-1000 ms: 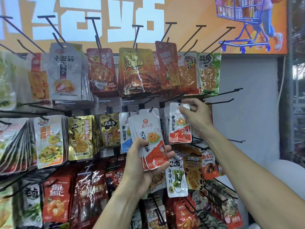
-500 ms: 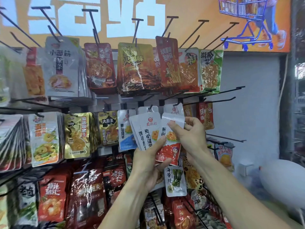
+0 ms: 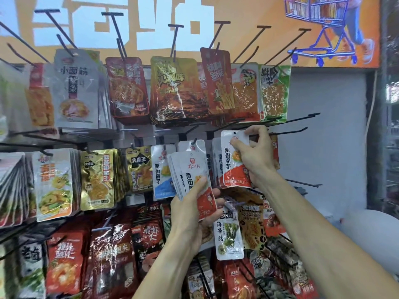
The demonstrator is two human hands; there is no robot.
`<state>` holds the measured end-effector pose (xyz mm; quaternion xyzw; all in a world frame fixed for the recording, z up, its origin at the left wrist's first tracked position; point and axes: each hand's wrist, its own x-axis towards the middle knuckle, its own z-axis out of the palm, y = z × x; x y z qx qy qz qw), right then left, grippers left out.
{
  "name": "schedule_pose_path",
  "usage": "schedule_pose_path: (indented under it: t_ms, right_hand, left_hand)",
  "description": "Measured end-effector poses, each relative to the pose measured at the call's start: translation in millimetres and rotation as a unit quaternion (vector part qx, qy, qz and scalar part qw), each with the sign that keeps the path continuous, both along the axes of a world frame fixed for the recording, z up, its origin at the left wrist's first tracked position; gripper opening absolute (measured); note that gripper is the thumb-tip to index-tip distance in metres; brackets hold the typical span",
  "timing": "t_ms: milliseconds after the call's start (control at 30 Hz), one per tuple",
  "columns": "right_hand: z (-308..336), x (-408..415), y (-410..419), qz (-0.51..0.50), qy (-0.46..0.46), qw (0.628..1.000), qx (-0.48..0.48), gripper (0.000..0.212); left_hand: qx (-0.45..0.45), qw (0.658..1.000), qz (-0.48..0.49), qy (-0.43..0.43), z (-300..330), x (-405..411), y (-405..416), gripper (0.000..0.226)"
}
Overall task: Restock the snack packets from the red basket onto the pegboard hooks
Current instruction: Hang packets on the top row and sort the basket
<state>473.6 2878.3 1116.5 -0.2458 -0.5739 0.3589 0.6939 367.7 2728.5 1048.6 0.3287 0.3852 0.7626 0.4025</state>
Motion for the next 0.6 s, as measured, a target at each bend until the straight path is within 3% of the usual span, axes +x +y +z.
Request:
schedule_pose_path:
  t_ms: [267,500,600]
  right_hand:
    - [-5,-7,16,-0.018,-0.031,0.999,0.009,0.025]
    - [-4,-20,22,-0.158,-0.187,0.969,0.033,0.027]
    - [-25,-12,-10,-0.163,-0.110,0.978,0.068,0.034]
  left_hand:
    - [0.016,1.000,-0.022,0.008,1,-1,-2,0.036]
    - [0.037,0.992,-0.119,-0.033,3,-3,-3,0.043]
    - [0.024,0.994,-0.099,-0.026,3,-4,-2,0.034]
